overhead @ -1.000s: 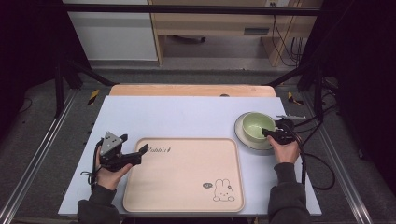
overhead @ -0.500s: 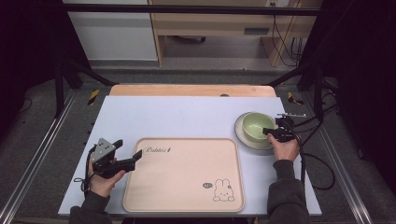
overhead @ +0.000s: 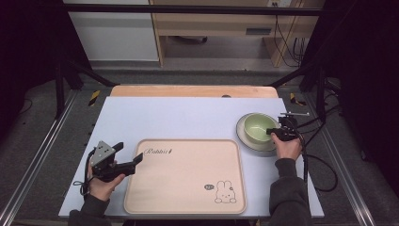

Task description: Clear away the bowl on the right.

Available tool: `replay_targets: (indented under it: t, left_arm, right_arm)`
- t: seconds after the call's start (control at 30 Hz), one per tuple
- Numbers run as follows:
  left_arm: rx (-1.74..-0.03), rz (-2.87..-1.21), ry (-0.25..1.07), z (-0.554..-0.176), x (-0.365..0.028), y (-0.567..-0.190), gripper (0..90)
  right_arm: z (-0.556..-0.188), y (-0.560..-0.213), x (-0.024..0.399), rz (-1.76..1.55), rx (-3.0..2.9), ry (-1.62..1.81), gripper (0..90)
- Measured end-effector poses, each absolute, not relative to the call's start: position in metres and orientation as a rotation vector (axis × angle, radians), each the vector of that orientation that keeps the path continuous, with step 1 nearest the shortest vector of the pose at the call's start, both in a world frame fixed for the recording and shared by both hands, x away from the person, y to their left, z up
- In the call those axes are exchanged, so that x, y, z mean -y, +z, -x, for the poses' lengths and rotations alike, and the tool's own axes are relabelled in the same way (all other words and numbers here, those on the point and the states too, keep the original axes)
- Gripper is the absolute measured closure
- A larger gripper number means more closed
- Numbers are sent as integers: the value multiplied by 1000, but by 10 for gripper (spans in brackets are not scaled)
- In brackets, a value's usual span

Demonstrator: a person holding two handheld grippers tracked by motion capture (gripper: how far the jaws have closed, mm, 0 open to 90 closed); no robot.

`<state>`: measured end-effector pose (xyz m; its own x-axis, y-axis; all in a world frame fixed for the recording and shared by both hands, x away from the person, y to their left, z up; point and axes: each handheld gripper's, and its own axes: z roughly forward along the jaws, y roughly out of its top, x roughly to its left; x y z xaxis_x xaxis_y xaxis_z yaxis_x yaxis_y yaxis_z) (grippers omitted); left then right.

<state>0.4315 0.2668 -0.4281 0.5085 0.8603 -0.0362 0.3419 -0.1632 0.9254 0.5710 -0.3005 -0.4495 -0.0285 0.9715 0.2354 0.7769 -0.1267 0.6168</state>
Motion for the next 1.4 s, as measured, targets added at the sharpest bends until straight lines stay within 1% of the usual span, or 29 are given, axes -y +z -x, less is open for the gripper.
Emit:
replay_targets:
  t: [0.2,0.27,0.7,1.4]
  left_arm:
    - [-1019,-1750,646,-432,-266,-429,133]
    - [-1019,-1753,647,-432,-265,-429,133]
    - [-1020,-1757,647,-433,-265,-430,133]
    - [-1020,-1752,648,-432,-266,-429,134]
  right_arm:
    - [-573,-448,301,-1961,-1850,888,807]
    - [-574,-447,300,-1984,-1839,878,832]
    - [-575,-445,298,-2022,-1820,851,838]
    - [-567,-432,289,-1951,-1801,867,835]
